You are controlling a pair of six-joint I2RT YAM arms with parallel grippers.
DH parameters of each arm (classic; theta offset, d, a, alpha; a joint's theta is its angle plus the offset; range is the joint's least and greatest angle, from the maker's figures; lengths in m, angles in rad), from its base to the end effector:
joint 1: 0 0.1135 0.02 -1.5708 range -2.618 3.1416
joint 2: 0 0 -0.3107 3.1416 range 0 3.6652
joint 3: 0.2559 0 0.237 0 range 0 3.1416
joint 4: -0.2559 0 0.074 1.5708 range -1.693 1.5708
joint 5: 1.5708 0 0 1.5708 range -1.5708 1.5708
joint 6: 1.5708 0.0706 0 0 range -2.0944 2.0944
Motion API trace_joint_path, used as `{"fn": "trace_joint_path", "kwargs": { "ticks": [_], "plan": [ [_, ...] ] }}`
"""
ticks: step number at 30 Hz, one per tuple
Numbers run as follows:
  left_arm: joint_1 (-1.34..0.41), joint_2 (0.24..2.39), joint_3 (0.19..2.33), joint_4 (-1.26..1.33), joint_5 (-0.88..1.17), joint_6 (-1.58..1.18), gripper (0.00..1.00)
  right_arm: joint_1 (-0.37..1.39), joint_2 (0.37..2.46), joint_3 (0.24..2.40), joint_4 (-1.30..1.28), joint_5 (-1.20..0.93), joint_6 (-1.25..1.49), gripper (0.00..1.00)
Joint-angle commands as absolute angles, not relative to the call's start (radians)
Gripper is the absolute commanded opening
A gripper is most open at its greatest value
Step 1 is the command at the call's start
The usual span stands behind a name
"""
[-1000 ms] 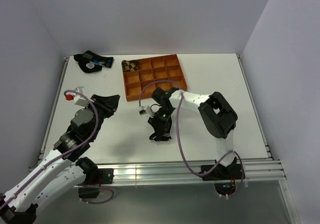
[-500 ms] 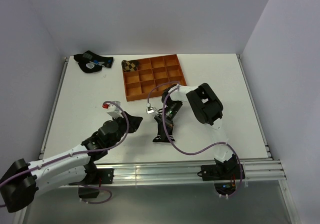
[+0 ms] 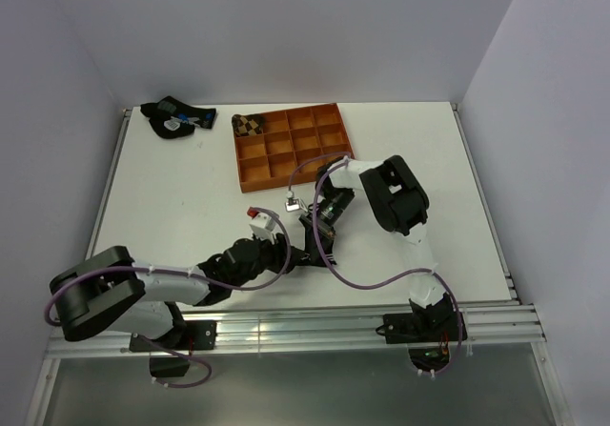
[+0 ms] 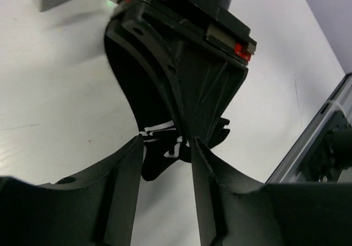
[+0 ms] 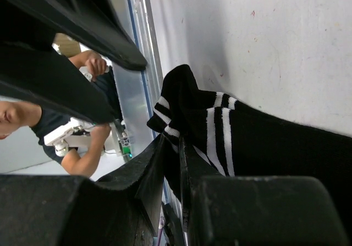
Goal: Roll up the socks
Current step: Roll the sock at the center of the board.
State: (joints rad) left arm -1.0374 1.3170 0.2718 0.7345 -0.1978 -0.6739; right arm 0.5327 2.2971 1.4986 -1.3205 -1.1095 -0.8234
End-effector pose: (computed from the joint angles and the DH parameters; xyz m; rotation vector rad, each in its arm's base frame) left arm 0.1367 -0.2042 0.2022 0.2184 1.9861 -0.9675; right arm 0.2904 0.2446 0.1334 1.1530 -2.0830 -1.5335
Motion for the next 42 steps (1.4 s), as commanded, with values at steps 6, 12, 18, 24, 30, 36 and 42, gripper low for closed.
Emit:
{"fn": "trace_joint_path", "kwargs": {
  "ticks": [6,12,18,24,30,36,42],
  "plan": [
    [-1.022,1.410,0.328,0.891,-0.032,-0.584,0.49,0.519,2.302,1.497,-1.405,-1.124,-0.821,0.21],
    [-0.954,1.469,0.331,0.934,0.113,-0.574,0.50,0.512,2.306,1.497,-1.410,-1.123,-0.825,0.21],
    [-0.890,1.517,0.322,0.986,0.221,-0.575,0.50,0.511,2.316,1.494,-1.428,-1.121,-0.847,0.21],
    [-0.877,1.601,0.359,1.014,0.330,-0.574,0.50,0.508,2.316,1.497,-1.427,-1.120,-0.842,0.21],
    [-0.847,1.672,0.339,1.133,0.393,-0.609,0.50,0.506,2.310,1.488,-1.424,-1.114,-0.839,0.20],
    [-0.824,1.687,0.331,1.158,0.426,-0.623,0.49,0.495,2.298,1.480,-1.399,-1.106,-0.813,0.20],
    [-0.822,1.706,0.344,1.137,0.451,-0.614,0.46,0.486,2.287,1.470,-1.365,-1.100,-0.773,0.19]
  ]
}}
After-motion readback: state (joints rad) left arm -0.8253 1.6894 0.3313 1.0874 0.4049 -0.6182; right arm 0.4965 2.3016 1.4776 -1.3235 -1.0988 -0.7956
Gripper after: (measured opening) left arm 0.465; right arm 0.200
